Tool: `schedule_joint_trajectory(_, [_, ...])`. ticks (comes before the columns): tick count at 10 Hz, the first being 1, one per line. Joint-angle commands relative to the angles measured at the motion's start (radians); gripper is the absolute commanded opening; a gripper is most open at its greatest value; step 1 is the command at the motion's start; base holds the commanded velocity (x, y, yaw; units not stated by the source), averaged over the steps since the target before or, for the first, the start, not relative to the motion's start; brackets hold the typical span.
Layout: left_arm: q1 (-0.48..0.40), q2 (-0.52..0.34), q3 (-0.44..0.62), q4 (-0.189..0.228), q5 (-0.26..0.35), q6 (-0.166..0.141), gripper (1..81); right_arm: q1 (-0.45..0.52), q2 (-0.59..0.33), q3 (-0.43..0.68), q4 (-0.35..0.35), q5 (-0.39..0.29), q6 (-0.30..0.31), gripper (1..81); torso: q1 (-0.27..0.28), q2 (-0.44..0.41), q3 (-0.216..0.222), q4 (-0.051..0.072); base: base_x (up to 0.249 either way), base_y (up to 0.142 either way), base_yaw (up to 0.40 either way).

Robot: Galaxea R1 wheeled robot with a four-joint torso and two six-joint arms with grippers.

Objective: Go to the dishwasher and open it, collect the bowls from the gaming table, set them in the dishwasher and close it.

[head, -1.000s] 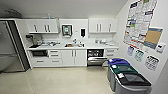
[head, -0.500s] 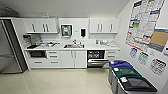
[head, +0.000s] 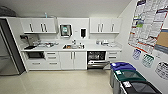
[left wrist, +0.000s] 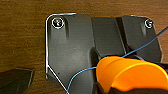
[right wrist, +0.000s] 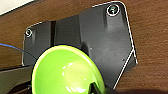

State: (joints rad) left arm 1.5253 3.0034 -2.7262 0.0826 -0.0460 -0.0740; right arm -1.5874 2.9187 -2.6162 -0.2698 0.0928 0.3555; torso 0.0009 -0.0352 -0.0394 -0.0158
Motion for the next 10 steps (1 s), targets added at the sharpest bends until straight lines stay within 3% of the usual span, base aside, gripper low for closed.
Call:
schedule_joint_trajectory(1, [-0.046,-0.003,-0.001,0.003,0.051,0.008,1.0,0.040,-0.011,0.002,-0.012,-0.048,-0.004,1.0,0.000,0.000,0.000,0.000,0.200,0.000,0.000])
schedule_joint_trajectory(10, [-0.046,0.006,0.005,0.008,0.037,0.008,1.0,0.039,-0.016,-0.007,-0.009,-0.048,-0.003,1.0,0.000,0.000,0.000,0.000,0.195,0.000,0.000])
